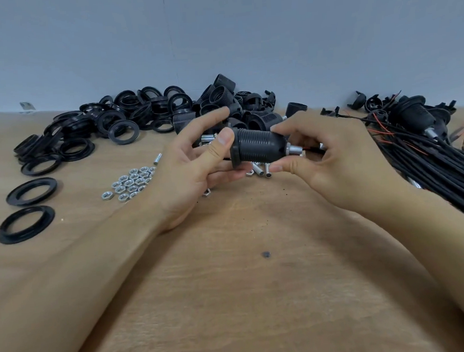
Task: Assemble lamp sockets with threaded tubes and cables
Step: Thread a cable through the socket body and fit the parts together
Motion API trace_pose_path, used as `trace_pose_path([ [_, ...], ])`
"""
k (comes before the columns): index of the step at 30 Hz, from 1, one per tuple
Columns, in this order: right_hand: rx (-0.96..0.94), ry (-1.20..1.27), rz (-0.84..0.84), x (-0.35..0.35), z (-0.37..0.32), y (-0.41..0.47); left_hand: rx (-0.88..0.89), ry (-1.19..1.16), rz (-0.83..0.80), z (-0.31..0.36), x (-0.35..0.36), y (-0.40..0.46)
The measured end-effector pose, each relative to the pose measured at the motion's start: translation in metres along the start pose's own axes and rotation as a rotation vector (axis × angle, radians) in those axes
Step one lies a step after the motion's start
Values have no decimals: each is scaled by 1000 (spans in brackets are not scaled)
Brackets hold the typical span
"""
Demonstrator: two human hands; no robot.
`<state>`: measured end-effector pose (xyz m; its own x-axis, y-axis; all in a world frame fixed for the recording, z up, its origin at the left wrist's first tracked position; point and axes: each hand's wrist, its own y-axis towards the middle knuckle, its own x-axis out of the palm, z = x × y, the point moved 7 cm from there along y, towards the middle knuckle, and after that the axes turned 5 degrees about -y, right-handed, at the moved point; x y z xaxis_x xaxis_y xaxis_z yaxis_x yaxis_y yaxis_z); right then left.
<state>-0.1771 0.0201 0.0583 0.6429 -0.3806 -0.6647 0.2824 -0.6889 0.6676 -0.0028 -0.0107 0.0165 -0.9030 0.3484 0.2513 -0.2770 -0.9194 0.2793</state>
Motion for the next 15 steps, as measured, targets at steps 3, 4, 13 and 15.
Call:
trace_pose_path([
  [3,-6,39,-5,0,-1,0,-33,14,-30,-2,1,-1],
  [4,-4,57,-11,0,-1,1,-44,14,-34,-2,1,-2],
  [13,-67,14,-83,3,-4,0,-193,45,-34,-12,-2,-3],
  [15,-36,53,-95,4,-1,0,-187,24,-45,-12,-3,-3],
])
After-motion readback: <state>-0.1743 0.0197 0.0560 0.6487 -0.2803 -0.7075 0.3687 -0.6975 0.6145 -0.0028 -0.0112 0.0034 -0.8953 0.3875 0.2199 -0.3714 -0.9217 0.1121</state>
